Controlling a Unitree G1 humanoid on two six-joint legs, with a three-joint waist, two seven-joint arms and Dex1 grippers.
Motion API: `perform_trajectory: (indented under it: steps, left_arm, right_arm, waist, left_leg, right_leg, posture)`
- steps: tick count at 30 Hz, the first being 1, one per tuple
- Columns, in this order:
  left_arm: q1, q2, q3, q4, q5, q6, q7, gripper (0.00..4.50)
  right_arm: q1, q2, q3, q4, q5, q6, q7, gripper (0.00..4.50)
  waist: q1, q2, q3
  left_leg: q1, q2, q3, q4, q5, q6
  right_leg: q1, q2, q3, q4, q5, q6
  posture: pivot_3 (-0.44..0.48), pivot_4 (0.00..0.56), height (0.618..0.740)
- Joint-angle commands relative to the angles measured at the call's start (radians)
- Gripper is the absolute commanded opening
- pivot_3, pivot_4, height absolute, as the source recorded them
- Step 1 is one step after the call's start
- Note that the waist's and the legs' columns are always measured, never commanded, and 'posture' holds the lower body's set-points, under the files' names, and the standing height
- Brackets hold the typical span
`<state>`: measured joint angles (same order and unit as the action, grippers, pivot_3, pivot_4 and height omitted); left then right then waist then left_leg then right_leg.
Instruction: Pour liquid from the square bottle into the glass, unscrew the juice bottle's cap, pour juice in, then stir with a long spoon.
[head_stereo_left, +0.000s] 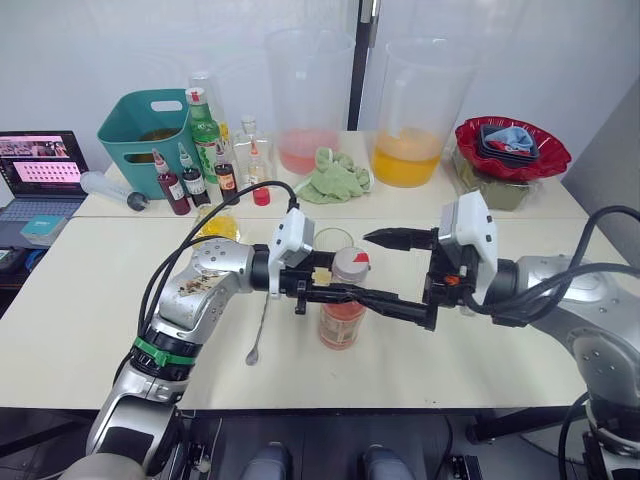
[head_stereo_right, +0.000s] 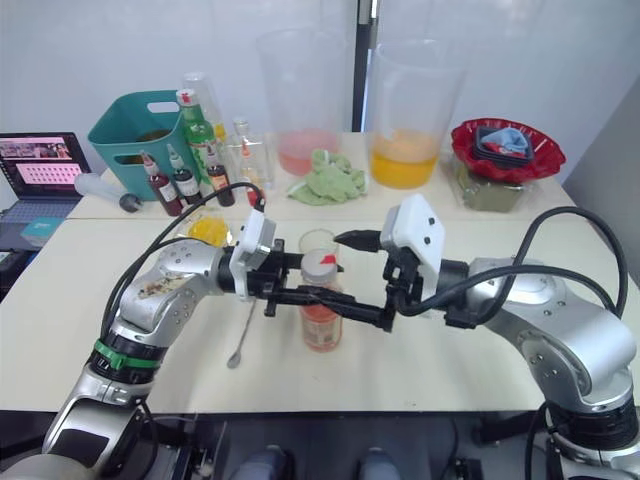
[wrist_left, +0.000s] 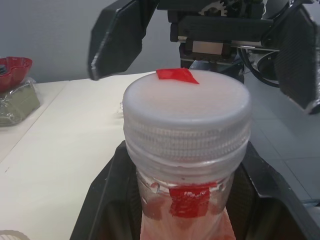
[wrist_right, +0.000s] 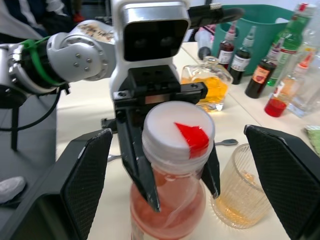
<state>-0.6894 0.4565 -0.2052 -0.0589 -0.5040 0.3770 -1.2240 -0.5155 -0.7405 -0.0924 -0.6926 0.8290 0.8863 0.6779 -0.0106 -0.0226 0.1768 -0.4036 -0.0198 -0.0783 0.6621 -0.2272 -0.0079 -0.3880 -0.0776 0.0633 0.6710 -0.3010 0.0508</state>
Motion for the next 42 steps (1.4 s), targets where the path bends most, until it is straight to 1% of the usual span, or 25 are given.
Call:
perform_trajectory:
  steps: [1, 3, 4, 6, 10, 12, 14, 17, 19, 20, 23, 27, 29, 31, 33, 35, 36, 39, 42]
  left_arm:
    - [0.002, -0.002, -0.035, 0.019, 0.036, 0.003, -0.012, 1.63]
    - [0.001, -0.002, -0.034, 0.021, 0.037, 0.001, -0.013, 1.63]
    - [0.001, -0.002, -0.033, 0.021, 0.039, 0.000, -0.013, 1.63]
    - [0.001, -0.002, -0.032, 0.020, 0.040, 0.000, -0.011, 1.63]
    - [0.008, 0.004, -0.027, 0.008, 0.038, 0.007, -0.006, 1.63]
    - [0.018, 0.010, -0.021, -0.005, 0.037, 0.013, 0.000, 1.63]
    - [0.024, 0.015, -0.017, -0.014, 0.036, 0.017, 0.006, 1.63]
    - [0.031, 0.023, -0.010, -0.027, 0.035, 0.024, 0.014, 1.63]
    - [0.040, 0.030, -0.007, -0.035, 0.034, 0.029, 0.016, 1.63]
    - [0.045, 0.032, -0.007, -0.041, 0.033, 0.032, 0.020, 1.63]
    - [0.057, 0.040, -0.002, -0.064, 0.030, 0.044, 0.033, 1.63]
    - [0.071, 0.052, 0.001, -0.091, 0.026, 0.054, 0.043, 1.63]
    - [0.075, 0.054, 0.002, -0.100, 0.025, 0.058, 0.050, 1.63]
    - [0.075, 0.055, 0.002, -0.103, 0.022, 0.061, 0.057, 1.63]
    - [0.078, 0.056, 0.002, -0.108, 0.018, 0.063, 0.060, 1.63]
    - [0.080, 0.054, 0.001, -0.111, 0.016, 0.065, 0.063, 1.63]
    - [0.078, 0.051, -0.001, -0.108, 0.016, 0.063, 0.062, 1.63]
    - [0.071, 0.043, -0.006, -0.095, 0.018, 0.057, 0.057, 1.63]
    - [0.060, 0.035, -0.011, -0.076, 0.019, 0.048, 0.047, 1.63]
  right_arm:
    - [-0.005, 0.013, -0.002, -0.023, 0.009, 0.012, -0.058, 4.46]
    - [-0.008, 0.018, 0.007, -0.017, 0.008, 0.014, -0.069, 4.46]
    - [-0.008, 0.020, 0.008, -0.014, 0.017, 0.022, -0.074, 4.23]
    - [-0.009, 0.026, 0.008, -0.010, 0.033, 0.030, -0.078, 3.67]
    - [-0.015, 0.029, 0.019, -0.002, 0.048, 0.030, -0.072, 2.30]
    - [-0.021, 0.026, 0.033, 0.009, 0.048, 0.009, -0.037, 1.70]
    - [-0.029, 0.015, 0.050, 0.026, 0.039, -0.019, 0.020, 1.69]
    - [-0.062, -0.019, 0.095, 0.122, 0.016, -0.096, 0.224, 1.69]
    - [-0.124, -0.011, 0.119, 0.227, 0.010, -0.140, 0.341, 1.69]
    - [-0.161, -0.012, 0.142, 0.282, -0.019, -0.175, 0.401, 1.69]
    - [-0.280, -0.030, 0.247, 0.473, -0.141, -0.305, 0.645, 1.69]
    - [-0.407, 0.020, 0.285, 0.713, -0.205, -0.406, 0.817, 1.69]
    - [-0.446, 0.032, 0.291, 0.772, -0.220, -0.419, 0.870, 1.69]
    - [-0.477, 0.031, 0.289, 0.798, -0.220, -0.394, 0.900, 2.75]
    - [-0.490, -0.006, 0.283, 0.782, -0.210, -0.351, 0.921, 3.42]
    - [-0.486, -0.030, 0.250, 0.749, -0.188, -0.313, 0.899, 4.08]
    - [-0.468, -0.041, 0.220, 0.711, -0.173, -0.294, 0.863, 4.47]
    - [-0.384, -0.049, 0.136, 0.572, -0.158, -0.269, 0.729, 4.47]
    - [-0.293, -0.032, 0.077, 0.433, -0.155, -0.219, 0.563, 4.47]
  waist:
    - [0.000, 0.000, 0.000]
    - [0.000, 0.000, 0.000]
    - [0.000, 0.000, 0.000]
    - [-0.001, 0.000, 0.000]
    - [-0.001, 0.000, 0.000]
    - [-0.001, 0.000, 0.000]
    - [-0.002, 0.000, 0.000]
    - [-0.003, 0.000, 0.000]
    - [-0.005, 0.000, 0.000]
    - [-0.006, 0.000, 0.000]
    - [-0.008, 0.000, 0.000]
    - [-0.008, 0.000, 0.000]
    - [-0.007, 0.000, 0.000]
    - [-0.006, 0.000, 0.000]
    - [-0.003, 0.000, 0.000]
    - [-0.003, 0.000, 0.000]
    - [-0.003, 0.000, 0.000]
    - [-0.003, 0.000, 0.000]
    - [-0.003, 0.000, 0.000]
  left_leg:
    - [0.000, 0.000, 0.000, 0.000, 0.000, 0.000]
    - [0.000, 0.000, 0.000, 0.000, 0.000, 0.000]
    - [0.000, 0.000, 0.000, 0.000, 0.000, 0.000]
    - [0.000, 0.000, 0.000, 0.000, 0.000, 0.000]
    - [0.000, 0.000, 0.000, 0.000, 0.000, 0.000]
    - [0.000, 0.000, 0.000, 0.000, 0.000, 0.000]
    - [0.000, 0.000, 0.000, 0.000, 0.000, 0.000]
    - [0.000, 0.000, 0.001, 0.000, 0.000, 0.000]
    - [0.001, 0.000, 0.001, 0.000, 0.000, 0.000]
    - [0.001, 0.000, 0.001, 0.000, 0.000, 0.000]
    - [0.001, 0.000, 0.001, 0.000, 0.000, 0.000]
    - [0.000, 0.000, 0.001, 0.000, 0.000, 0.000]
    - [0.000, 0.000, 0.001, 0.000, 0.000, 0.000]
    - [0.000, 0.001, 0.000, 0.000, 0.000, 0.000]
    - [-0.001, 0.001, 0.000, 0.000, 0.000, 0.000]
    - [-0.001, 0.001, 0.000, 0.000, 0.000, 0.000]
    - [-0.001, 0.001, 0.000, 0.000, 0.000, 0.000]
    - [-0.001, 0.001, 0.000, -0.001, 0.000, 0.000]
    - [-0.001, 0.001, 0.000, -0.001, 0.000, 0.000]
  right_leg:
    - [0.000, 0.000, 0.000, 0.000, 0.000, 0.000]
    - [0.000, 0.000, 0.000, 0.000, 0.000, 0.000]
    - [0.000, 0.000, 0.000, 0.000, 0.000, 0.000]
    - [0.000, 0.000, 0.000, 0.000, 0.000, 0.000]
    - [0.000, 0.000, 0.000, 0.000, 0.000, 0.000]
    - [0.000, 0.000, 0.000, 0.000, 0.000, 0.000]
    - [0.000, 0.000, 0.000, 0.000, 0.000, 0.000]
    - [0.000, 0.001, 0.000, -0.001, 0.000, 0.000]
    - [0.001, 0.001, 0.000, -0.002, 0.000, 0.000]
    - [0.001, 0.001, 0.000, -0.002, 0.000, 0.000]
    - [0.000, 0.001, 0.000, -0.002, 0.000, 0.000]
    - [0.000, 0.001, 0.000, -0.003, 0.000, 0.000]
    - [0.000, 0.001, 0.000, -0.003, 0.000, 0.000]
    - [0.000, 0.001, -0.001, -0.003, 0.000, 0.000]
    - [-0.001, 0.000, -0.001, -0.002, 0.000, 0.000]
    - [-0.001, 0.000, -0.001, -0.002, 0.000, 0.000]
    - [-0.001, 0.000, -0.001, -0.002, 0.000, 0.000]
    - [-0.001, 0.000, -0.001, -0.002, 0.000, 0.000]
    - [-0.001, 0.000, -0.001, -0.002, 0.000, 0.000]
  posture:
    - [0.000, 0.150, 0.740]
    - [0.000, 0.150, 0.740]
    - [0.000, 0.150, 0.740]
    - [0.000, 0.150, 0.740]
    - [0.000, 0.150, 0.740]
    - [0.000, 0.150, 0.740]
    - [0.000, 0.150, 0.740]
    - [0.000, 0.150, 0.740]
    - [0.000, 0.150, 0.740]
    - [0.000, 0.150, 0.740]
    - [0.000, 0.150, 0.740]
    - [0.000, 0.150, 0.740]
    - [0.000, 0.150, 0.740]
    - [0.000, 0.150, 0.740]
    - [0.000, 0.150, 0.740]
    - [0.000, 0.150, 0.740]
    - [0.000, 0.150, 0.740]
    - [0.000, 0.150, 0.740]
    - [0.000, 0.150, 0.740]
